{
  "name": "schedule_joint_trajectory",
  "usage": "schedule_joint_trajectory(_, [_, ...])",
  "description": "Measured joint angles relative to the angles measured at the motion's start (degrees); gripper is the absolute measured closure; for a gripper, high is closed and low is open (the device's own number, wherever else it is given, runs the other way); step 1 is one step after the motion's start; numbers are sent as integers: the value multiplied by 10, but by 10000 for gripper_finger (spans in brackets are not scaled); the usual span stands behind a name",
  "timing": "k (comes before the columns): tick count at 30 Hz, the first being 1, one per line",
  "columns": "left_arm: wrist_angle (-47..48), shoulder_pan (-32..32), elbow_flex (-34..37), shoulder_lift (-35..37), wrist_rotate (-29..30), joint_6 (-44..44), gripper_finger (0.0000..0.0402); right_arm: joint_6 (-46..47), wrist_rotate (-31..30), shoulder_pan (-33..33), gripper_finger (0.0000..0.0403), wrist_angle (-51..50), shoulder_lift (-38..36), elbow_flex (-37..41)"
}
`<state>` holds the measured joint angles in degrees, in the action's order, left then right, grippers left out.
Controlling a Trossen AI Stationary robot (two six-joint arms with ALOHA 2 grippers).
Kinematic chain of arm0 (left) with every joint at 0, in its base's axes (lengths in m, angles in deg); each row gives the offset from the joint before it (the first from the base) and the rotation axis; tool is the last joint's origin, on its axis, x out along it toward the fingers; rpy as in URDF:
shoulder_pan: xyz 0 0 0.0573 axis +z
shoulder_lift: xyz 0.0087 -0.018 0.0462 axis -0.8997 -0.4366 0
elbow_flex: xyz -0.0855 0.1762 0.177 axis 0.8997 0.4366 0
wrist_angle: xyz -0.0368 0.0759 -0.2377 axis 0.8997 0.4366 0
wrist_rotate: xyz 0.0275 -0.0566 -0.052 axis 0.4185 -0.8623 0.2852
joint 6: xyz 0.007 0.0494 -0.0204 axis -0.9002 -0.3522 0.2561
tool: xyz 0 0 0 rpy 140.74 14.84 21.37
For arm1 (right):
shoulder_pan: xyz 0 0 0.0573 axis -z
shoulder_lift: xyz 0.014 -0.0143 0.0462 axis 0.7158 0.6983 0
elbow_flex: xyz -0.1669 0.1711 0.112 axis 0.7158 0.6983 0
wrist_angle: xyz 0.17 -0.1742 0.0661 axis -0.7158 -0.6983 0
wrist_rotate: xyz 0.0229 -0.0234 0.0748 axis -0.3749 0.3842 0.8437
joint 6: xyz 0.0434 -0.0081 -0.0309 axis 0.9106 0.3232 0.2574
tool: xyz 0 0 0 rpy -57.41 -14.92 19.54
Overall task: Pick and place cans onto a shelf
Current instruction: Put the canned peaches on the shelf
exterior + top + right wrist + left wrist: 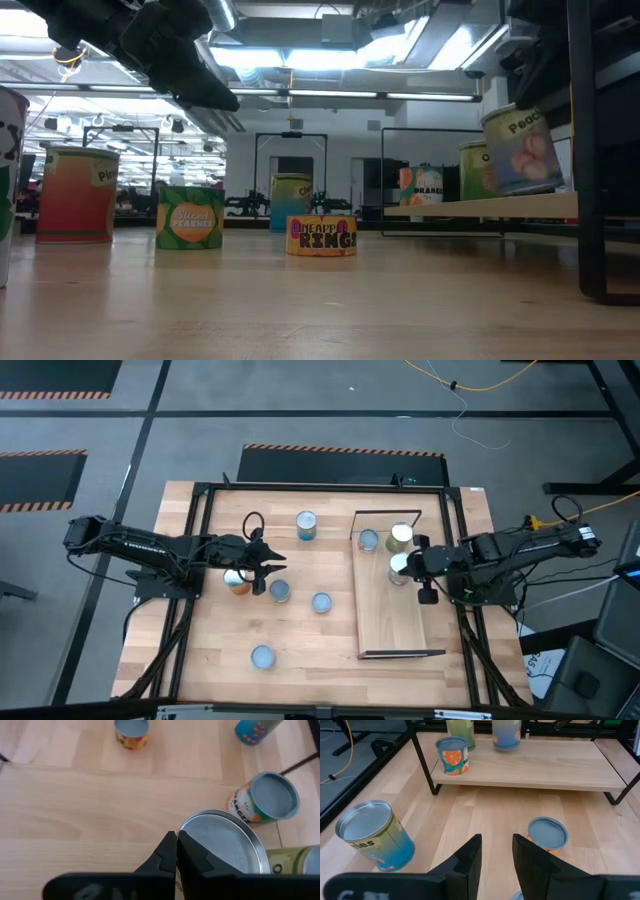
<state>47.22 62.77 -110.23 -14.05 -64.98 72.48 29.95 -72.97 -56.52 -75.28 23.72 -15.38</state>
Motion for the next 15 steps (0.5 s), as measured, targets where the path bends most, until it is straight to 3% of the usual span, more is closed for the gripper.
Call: schedule_joint_trajectory(15, [0,0,0,0,0,0,299,2,-3,25,393,0,29,0])
